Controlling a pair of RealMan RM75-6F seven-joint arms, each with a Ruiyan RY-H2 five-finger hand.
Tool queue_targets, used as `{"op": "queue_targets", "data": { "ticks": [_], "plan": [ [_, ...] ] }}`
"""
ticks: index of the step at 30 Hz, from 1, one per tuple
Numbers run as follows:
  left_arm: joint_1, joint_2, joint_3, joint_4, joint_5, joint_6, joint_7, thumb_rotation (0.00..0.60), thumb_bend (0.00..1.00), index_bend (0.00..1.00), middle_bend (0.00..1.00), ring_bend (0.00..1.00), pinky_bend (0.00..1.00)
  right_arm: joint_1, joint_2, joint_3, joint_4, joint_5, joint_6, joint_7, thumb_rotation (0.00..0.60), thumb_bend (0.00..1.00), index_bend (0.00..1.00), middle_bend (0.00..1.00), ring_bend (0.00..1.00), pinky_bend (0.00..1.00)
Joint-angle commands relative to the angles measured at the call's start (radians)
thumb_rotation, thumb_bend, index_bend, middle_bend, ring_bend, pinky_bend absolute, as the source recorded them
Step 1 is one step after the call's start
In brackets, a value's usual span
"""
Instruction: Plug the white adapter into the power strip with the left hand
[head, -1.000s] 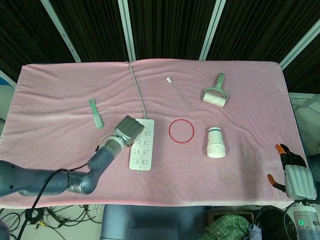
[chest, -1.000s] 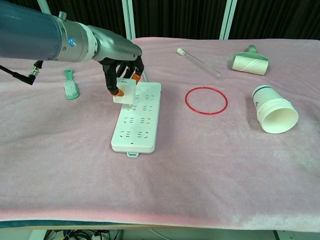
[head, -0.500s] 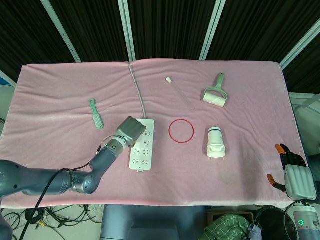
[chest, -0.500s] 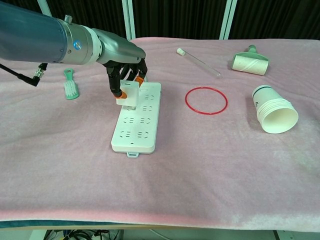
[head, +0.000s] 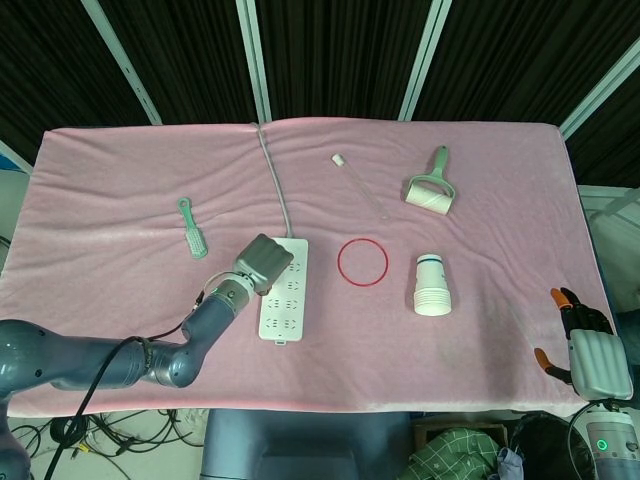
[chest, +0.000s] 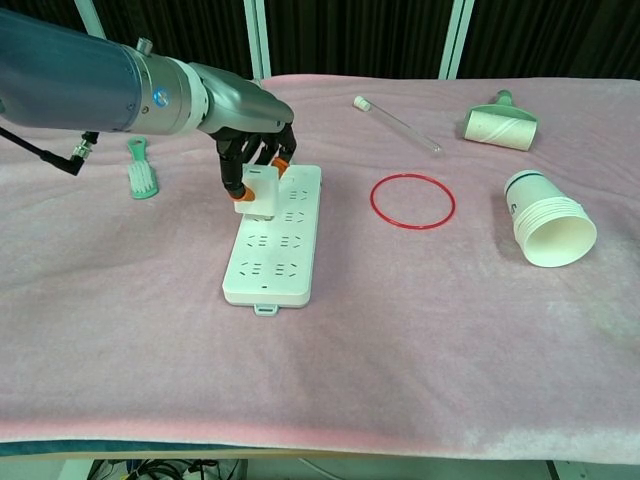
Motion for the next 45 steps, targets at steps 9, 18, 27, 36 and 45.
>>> {"op": "queue_targets", "data": {
  "ticks": [9, 18, 27, 36, 45],
  "plan": [
    [-0.014, -0.023, 0.007, 0.018, -0.015, -0.015, 0.008, 0.6, 0.36, 0.57, 0.6, 0.4, 0.52, 0.001, 0.001, -0.001, 0.0, 0.0, -0.003, 0.004, 0.6, 0.19, 0.1, 0.07, 0.17, 0.16],
    [-0.021, -0.041, 0.007, 0.031, -0.007, -0.027, -0.005, 0.6, 0.38, 0.6, 0.63, 0.46, 0.69, 0.002, 0.002, -0.003, 0.0, -0.002, -0.007, 0.007, 0.6, 0.19, 0.1, 0.07, 0.17, 0.16],
    [-0.033, -0.059, 0.024, 0.045, -0.019, -0.032, 0.006, 0.6, 0.38, 0.61, 0.64, 0.51, 0.76, 0.003, 0.004, -0.004, -0.002, -0.002, -0.01, 0.01, 0.6, 0.19, 0.1, 0.07, 0.17, 0.16],
    [-0.034, -0.074, 0.037, 0.066, -0.019, -0.042, 0.003, 0.6, 0.39, 0.62, 0.66, 0.53, 0.8, 0.003, 0.004, -0.004, -0.002, -0.001, -0.011, 0.011, 0.6, 0.19, 0.1, 0.07, 0.17, 0.16],
    [-0.031, -0.088, 0.04, 0.085, -0.007, -0.042, -0.006, 0.6, 0.39, 0.63, 0.67, 0.55, 0.83, 0.004, 0.004, -0.004, -0.002, -0.002, -0.011, 0.012, 0.6, 0.19, 0.1, 0.07, 0.17, 0.16]
  ]
}}
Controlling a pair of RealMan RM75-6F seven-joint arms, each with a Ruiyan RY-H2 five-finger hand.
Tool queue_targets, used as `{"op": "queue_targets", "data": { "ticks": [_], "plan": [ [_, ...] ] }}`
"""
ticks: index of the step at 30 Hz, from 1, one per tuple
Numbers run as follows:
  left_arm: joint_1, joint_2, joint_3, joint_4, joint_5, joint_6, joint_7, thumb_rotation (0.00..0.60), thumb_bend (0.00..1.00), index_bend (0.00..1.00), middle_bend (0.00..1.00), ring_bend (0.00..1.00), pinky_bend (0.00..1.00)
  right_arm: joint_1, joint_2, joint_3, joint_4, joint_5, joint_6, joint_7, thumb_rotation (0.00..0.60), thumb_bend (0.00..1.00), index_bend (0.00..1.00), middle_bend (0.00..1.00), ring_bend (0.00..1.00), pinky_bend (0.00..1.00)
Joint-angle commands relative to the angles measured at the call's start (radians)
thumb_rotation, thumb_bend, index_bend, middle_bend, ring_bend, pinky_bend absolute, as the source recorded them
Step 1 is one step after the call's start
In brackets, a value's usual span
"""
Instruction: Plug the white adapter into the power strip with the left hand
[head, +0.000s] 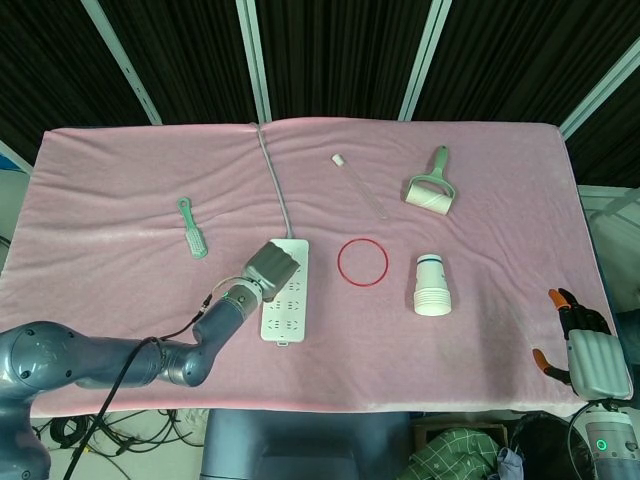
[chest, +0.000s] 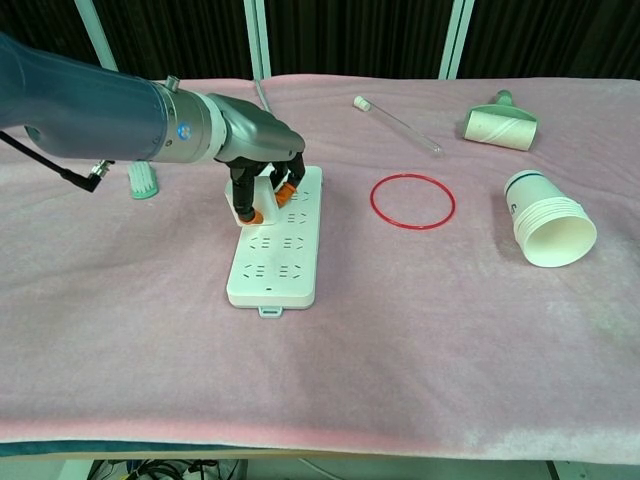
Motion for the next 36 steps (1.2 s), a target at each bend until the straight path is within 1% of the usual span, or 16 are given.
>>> {"op": "queue_targets", "data": {
  "ticks": [1, 9, 21, 28, 30, 32, 33, 34, 36],
  "plan": [
    [0.001, -0.006, -0.006, 0.007, 0.008, 0.003, -0.006, 0.6, 0.4, 0.63, 0.67, 0.56, 0.83, 0.0, 0.0, 0.0, 0.0, 0.0, -0.001, 0.0, 0.6, 0.19, 0.1, 0.07, 0.17, 0.16],
    [0.001, -0.032, -0.014, 0.029, 0.04, -0.004, -0.015, 0.6, 0.4, 0.63, 0.68, 0.56, 0.84, 0.0, 0.001, -0.001, -0.001, 0.0, -0.002, -0.001, 0.6, 0.19, 0.1, 0.07, 0.17, 0.16],
    [-0.018, -0.069, 0.018, 0.067, 0.009, -0.008, 0.032, 0.6, 0.4, 0.64, 0.69, 0.57, 0.85, 0.001, 0.002, -0.002, -0.002, -0.001, -0.004, 0.004, 0.6, 0.19, 0.1, 0.07, 0.17, 0.19],
    [-0.018, -0.085, 0.027, 0.085, 0.001, -0.007, 0.042, 0.6, 0.4, 0.64, 0.69, 0.56, 0.84, 0.001, 0.001, -0.002, -0.001, -0.002, -0.002, 0.002, 0.6, 0.19, 0.1, 0.07, 0.17, 0.19],
    [-0.016, -0.087, 0.022, 0.086, 0.01, 0.0, 0.04, 0.6, 0.39, 0.61, 0.67, 0.54, 0.8, 0.001, 0.0, -0.002, -0.001, -0.002, -0.001, 0.001, 0.6, 0.19, 0.1, 0.07, 0.17, 0.19],
    [-0.013, -0.087, 0.019, 0.087, 0.039, 0.021, 0.039, 0.6, 0.36, 0.54, 0.62, 0.48, 0.73, 0.001, 0.0, -0.002, -0.001, -0.002, -0.001, 0.001, 0.6, 0.19, 0.1, 0.07, 0.17, 0.19],
    [-0.01, -0.086, 0.018, 0.085, 0.05, 0.032, 0.039, 0.6, 0.33, 0.48, 0.57, 0.43, 0.67, 0.001, 0.0, -0.002, -0.001, -0.002, -0.001, 0.0, 0.6, 0.19, 0.1, 0.07, 0.17, 0.19],
    [-0.007, -0.084, 0.016, 0.081, 0.056, 0.043, 0.038, 0.6, 0.31, 0.45, 0.54, 0.41, 0.64, 0.001, 0.0, -0.002, -0.001, -0.001, -0.001, 0.0, 0.6, 0.19, 0.1, 0.07, 0.17, 0.18],
    [-0.003, -0.077, 0.012, 0.07, 0.052, 0.061, 0.04, 0.6, 0.24, 0.34, 0.4, 0.3, 0.53, 0.001, 0.0, -0.002, -0.001, -0.001, -0.001, -0.001, 0.6, 0.19, 0.1, 0.07, 0.17, 0.18]
  ]
}}
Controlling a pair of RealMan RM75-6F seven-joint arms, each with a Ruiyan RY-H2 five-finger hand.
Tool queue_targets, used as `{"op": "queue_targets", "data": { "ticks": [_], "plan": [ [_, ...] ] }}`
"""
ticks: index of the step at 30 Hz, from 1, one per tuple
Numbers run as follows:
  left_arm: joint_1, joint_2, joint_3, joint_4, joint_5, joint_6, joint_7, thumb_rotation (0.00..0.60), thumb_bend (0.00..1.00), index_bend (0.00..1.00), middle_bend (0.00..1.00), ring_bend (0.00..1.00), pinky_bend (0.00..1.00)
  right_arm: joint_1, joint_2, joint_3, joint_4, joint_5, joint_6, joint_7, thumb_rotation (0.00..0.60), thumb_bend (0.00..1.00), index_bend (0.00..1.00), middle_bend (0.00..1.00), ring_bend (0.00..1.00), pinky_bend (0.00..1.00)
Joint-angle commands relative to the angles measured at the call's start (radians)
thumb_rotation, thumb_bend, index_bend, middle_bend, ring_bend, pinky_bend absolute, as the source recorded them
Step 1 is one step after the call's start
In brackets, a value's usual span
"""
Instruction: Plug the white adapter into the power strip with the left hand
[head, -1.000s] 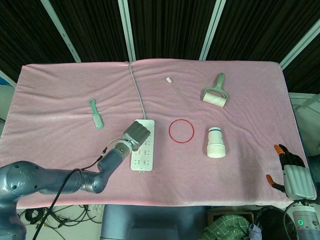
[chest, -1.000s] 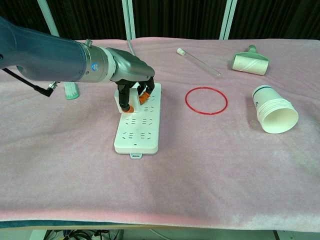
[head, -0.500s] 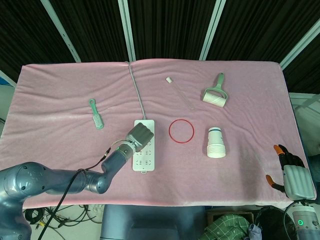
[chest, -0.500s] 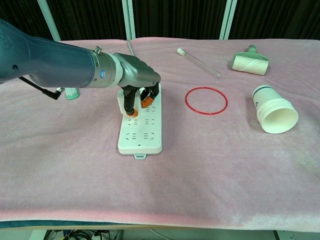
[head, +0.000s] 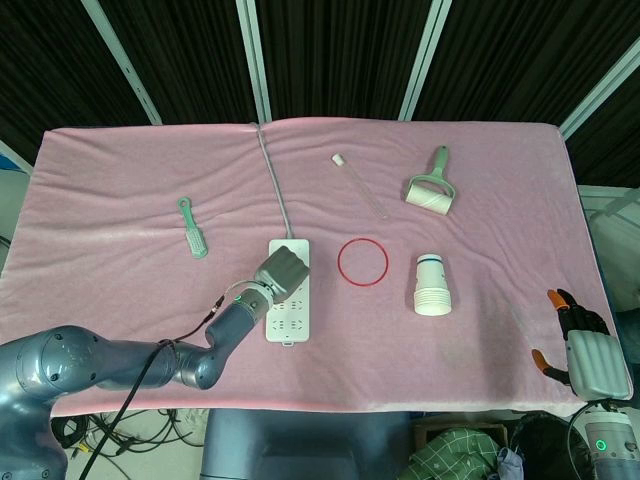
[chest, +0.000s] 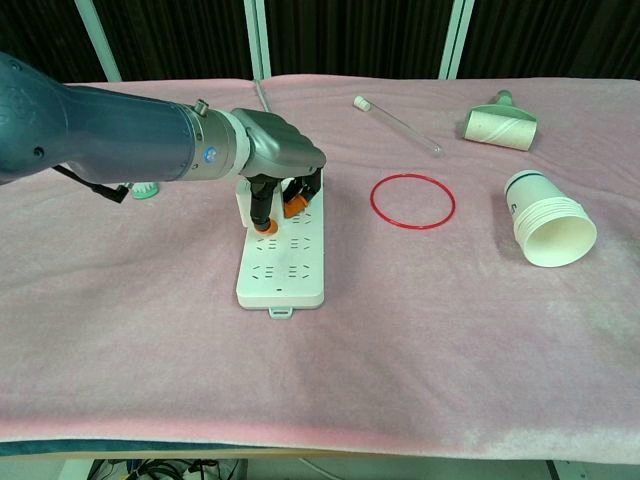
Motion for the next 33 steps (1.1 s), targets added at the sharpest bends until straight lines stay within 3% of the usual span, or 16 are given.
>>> {"op": "queue_targets", "data": {
  "ticks": [1, 4, 7, 13, 20, 26, 29, 33],
  "plan": [
    [0.008, 0.011, -0.007, -0.02, -0.005, 0.034, 0.004, 0.6, 0.21, 0.29, 0.34, 0.24, 0.47, 0.0, 0.0, 0.0, 0.0, 0.0, 0.0, -0.002, 0.6, 0.19, 0.1, 0.07, 0.17, 0.18],
    [0.008, 0.021, -0.01, -0.041, -0.04, 0.058, 0.022, 0.6, 0.13, 0.19, 0.18, 0.08, 0.32, 0.0, 0.0, 0.0, -0.001, 0.0, 0.001, -0.003, 0.6, 0.19, 0.1, 0.07, 0.17, 0.19],
    [0.006, 0.03, -0.017, -0.065, -0.08, 0.093, 0.044, 0.6, 0.1, 0.15, 0.11, 0.01, 0.25, 0.0, 0.0, -0.001, -0.001, 0.0, 0.0, -0.003, 0.6, 0.19, 0.1, 0.07, 0.17, 0.19],
    [0.001, 0.077, -0.052, -0.144, -0.127, 0.165, 0.066, 0.6, 0.09, 0.14, 0.08, 0.0, 0.15, 0.001, -0.001, -0.001, 0.0, 0.003, -0.003, -0.004, 0.6, 0.19, 0.1, 0.07, 0.17, 0.19],
    [0.018, 0.228, -0.078, -0.322, -0.122, 0.249, 0.062, 0.6, 0.09, 0.14, 0.08, 0.0, 0.11, 0.001, -0.001, 0.001, 0.0, 0.007, -0.004, -0.006, 0.6, 0.19, 0.1, 0.07, 0.17, 0.19],
    [0.129, 0.447, -0.066, -0.59, 0.022, 0.437, -0.036, 0.6, 0.09, 0.12, 0.08, 0.0, 0.13, 0.0, -0.002, 0.002, -0.001, 0.012, 0.0, -0.014, 0.6, 0.19, 0.1, 0.07, 0.17, 0.19],
    [0.248, 0.577, -0.007, -0.749, 0.162, 0.544, -0.13, 0.6, 0.09, 0.12, 0.07, 0.0, 0.13, 0.0, -0.002, 0.004, 0.0, 0.015, 0.003, -0.017, 0.6, 0.19, 0.1, 0.07, 0.17, 0.18],
    [0.409, 0.704, 0.117, -0.849, 0.374, 0.632, -0.227, 0.6, 0.09, 0.11, 0.06, 0.0, 0.13, -0.001, -0.003, 0.007, 0.003, 0.015, 0.01, -0.022, 0.6, 0.19, 0.1, 0.07, 0.17, 0.18]
  ]
}}
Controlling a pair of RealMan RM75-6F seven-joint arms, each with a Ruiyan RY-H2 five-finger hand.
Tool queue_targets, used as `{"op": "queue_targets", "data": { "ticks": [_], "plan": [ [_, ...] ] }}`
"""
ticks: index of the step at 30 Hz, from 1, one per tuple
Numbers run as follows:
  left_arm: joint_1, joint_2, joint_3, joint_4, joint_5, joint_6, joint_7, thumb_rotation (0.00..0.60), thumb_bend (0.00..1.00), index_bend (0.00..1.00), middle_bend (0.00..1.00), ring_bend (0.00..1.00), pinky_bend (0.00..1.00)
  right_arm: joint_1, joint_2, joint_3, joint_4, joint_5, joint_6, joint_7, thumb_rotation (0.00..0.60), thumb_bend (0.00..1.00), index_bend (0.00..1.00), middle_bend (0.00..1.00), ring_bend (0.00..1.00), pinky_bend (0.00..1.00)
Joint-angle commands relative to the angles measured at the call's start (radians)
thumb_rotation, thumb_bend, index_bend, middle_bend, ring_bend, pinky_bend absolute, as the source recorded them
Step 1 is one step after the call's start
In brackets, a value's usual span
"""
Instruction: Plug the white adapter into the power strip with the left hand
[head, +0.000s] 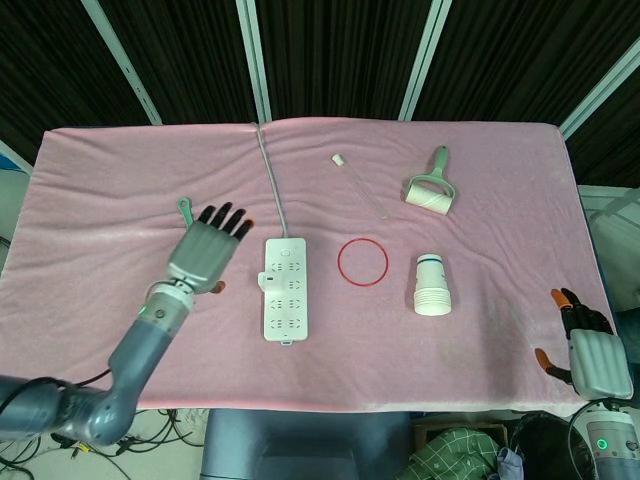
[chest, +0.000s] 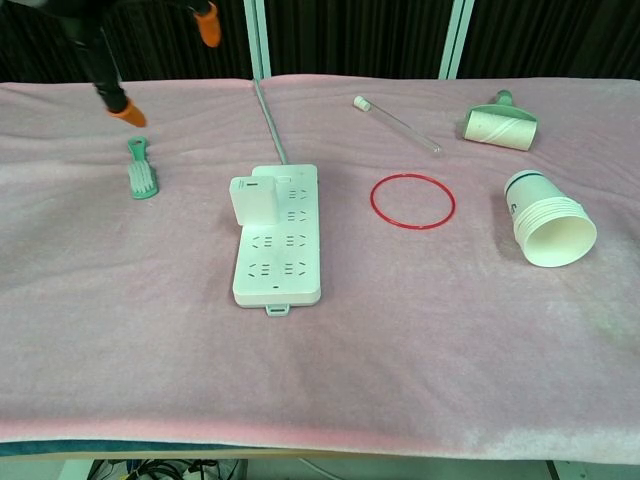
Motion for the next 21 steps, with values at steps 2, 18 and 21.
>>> {"op": "queue_targets", "data": {
  "ticks": [2, 18, 21],
  "plan": [
    [0.273, 0.198, 0.184, -0.14, 0.35, 0.188, -0.19, 0.6, 0.09, 0.11, 0.04, 0.0, 0.12, -0.001, -0.001, 0.001, 0.001, -0.002, 0.005, -0.005, 0.6, 0.19, 0.1, 0.07, 0.17, 0.18],
    [0.748, 0.089, 0.337, 0.306, 0.828, 0.398, -0.631, 0.6, 0.09, 0.1, 0.0, 0.0, 0.07, 0.002, -0.025, 0.007, 0.014, -0.024, 0.028, -0.018, 0.6, 0.19, 0.09, 0.07, 0.17, 0.18],
    [0.766, 0.078, 0.324, 0.34, 0.839, 0.399, -0.659, 0.6, 0.09, 0.1, 0.0, 0.0, 0.06, 0.002, -0.026, 0.008, 0.014, -0.022, 0.027, -0.017, 0.6, 0.19, 0.09, 0.07, 0.17, 0.18]
  ]
}}
